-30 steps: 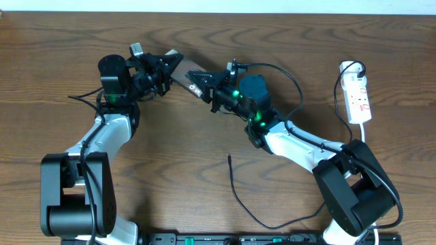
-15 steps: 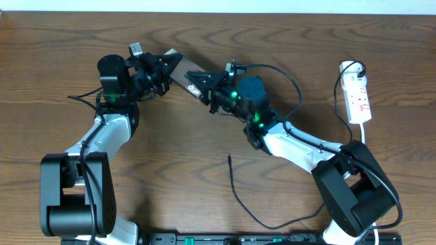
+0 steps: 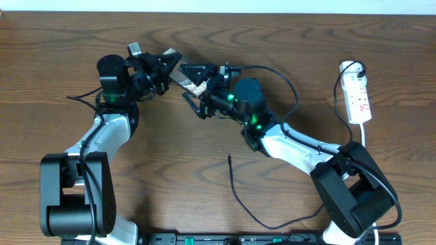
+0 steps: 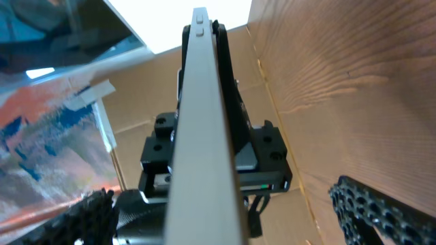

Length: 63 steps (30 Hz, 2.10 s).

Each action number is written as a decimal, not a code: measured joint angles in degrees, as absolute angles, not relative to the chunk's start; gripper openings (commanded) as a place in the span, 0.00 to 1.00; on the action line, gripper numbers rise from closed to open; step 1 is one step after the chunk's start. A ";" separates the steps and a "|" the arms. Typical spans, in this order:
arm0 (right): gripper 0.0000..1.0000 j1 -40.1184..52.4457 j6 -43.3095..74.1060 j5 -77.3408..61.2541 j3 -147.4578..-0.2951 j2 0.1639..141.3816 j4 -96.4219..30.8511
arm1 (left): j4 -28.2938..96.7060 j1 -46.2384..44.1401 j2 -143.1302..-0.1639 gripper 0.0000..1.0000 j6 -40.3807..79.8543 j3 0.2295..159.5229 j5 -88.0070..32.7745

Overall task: Plug charger to phone and switch on socket
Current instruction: 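Open the right gripper and release the phone, left gripper keeps holding, then move the right gripper down to the black cable's plug on the table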

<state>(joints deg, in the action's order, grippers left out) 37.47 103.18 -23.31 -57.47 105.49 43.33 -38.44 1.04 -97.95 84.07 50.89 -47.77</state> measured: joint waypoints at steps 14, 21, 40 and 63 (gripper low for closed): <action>0.99 34.57 95.94 -28.40 -57.47 105.49 43.38 | -38.50 15.40 -97.95 0.07 78.83 50.89 -59.79; 0.99 32.29 88.33 -32.16 -57.47 105.49 43.38 | -39.05 20.67 -97.95 0.07 73.25 50.89 -68.73; 0.99 29.19 57.06 -42.87 -75.13 105.49 -15.25 | -48.80 22.85 -98.00 0.08 60.86 50.81 -79.61; 0.98 39.20 39.97 -13.52 -76.82 105.34 -51.18 | -48.88 24.71 -98.02 0.07 59.68 50.70 -79.81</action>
<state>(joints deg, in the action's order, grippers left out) 39.20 39.97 -13.52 -76.82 105.34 -51.18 -48.88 24.71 -98.02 59.68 50.70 -79.81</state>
